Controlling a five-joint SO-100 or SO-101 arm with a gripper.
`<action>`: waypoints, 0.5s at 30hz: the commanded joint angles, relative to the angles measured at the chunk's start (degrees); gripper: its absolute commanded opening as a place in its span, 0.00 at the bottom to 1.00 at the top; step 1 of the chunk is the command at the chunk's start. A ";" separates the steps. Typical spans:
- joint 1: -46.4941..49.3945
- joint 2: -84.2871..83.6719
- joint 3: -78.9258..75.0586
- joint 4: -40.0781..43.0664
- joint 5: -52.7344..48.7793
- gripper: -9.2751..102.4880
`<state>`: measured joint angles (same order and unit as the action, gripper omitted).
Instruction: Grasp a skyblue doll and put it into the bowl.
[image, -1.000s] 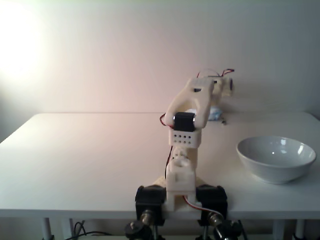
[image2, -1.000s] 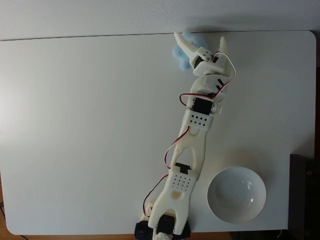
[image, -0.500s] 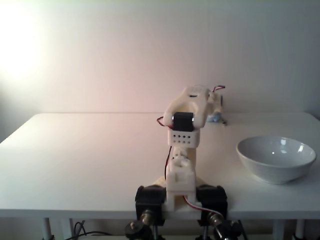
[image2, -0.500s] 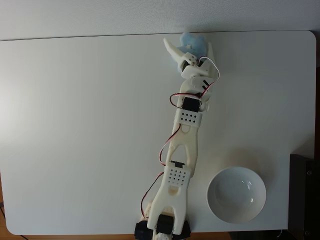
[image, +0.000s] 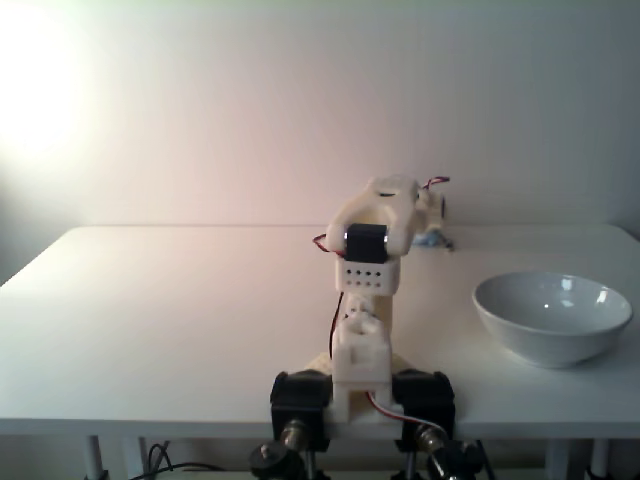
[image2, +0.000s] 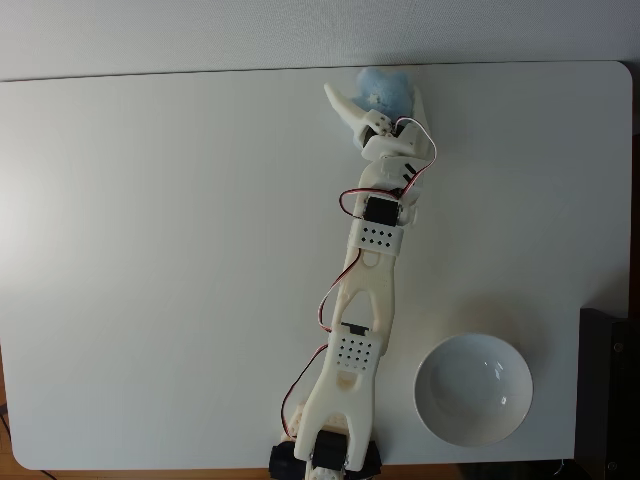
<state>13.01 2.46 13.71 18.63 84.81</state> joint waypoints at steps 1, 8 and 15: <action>-0.35 -2.81 0.53 0.97 0.70 0.74; -0.35 -2.64 0.35 0.97 2.55 0.60; -1.14 -2.20 0.35 0.97 4.31 0.26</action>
<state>12.04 2.46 13.62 18.54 88.68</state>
